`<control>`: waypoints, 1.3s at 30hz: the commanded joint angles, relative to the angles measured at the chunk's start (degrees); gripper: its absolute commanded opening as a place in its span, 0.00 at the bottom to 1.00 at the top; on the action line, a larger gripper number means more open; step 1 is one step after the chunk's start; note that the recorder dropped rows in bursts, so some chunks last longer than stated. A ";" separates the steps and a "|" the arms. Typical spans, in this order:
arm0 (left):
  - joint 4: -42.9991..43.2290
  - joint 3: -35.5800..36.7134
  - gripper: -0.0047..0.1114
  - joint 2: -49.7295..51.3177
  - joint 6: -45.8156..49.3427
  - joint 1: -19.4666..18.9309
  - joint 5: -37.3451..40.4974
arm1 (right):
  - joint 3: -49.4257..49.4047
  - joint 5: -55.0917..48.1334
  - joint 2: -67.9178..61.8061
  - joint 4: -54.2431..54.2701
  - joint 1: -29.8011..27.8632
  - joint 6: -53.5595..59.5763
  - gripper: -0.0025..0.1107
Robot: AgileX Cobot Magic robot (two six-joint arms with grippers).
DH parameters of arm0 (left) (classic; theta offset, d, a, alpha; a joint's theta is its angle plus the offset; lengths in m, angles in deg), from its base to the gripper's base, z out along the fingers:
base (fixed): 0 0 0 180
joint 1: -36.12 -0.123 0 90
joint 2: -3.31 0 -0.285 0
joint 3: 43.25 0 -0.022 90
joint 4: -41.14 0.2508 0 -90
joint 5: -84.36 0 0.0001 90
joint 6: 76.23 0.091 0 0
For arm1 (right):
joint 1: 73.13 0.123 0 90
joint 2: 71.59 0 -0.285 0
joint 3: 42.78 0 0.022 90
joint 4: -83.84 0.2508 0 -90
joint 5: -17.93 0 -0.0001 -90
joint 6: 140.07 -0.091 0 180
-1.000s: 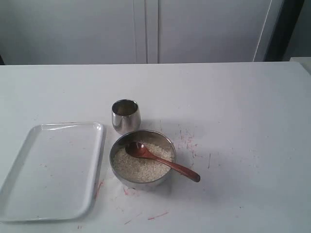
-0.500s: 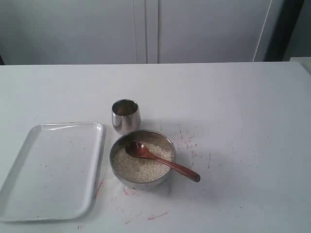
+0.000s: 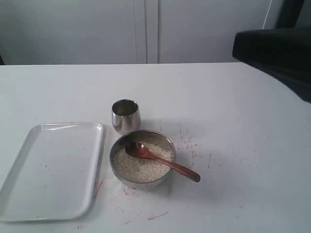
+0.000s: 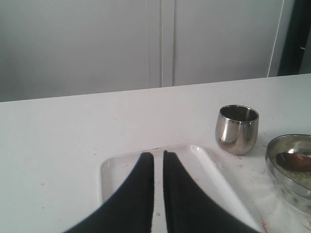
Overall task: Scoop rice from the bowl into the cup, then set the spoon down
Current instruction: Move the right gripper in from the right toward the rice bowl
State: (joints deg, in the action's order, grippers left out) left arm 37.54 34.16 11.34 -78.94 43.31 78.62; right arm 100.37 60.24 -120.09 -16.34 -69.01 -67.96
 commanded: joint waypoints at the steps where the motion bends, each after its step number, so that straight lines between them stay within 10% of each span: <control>1: -0.22 -0.19 0.16 -0.24 -0.12 0.38 -0.27 | 0.19 -9.20 -0.23 0.23 -0.15 12.54 0.02; 14: -0.22 -0.19 0.16 -0.24 -0.12 0.38 -0.27 | 0.19 -1.26 -0.23 0.23 -0.15 26.28 0.02; 39: -0.22 -0.19 0.16 -0.24 -0.12 0.38 -0.27 | -9.82 11.45 -21.68 0.23 -0.15 -10.43 0.02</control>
State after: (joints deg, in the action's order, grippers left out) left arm 37.54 34.16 11.34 -78.94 43.31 78.62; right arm 91.76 71.95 -139.34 -16.53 -69.01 -76.92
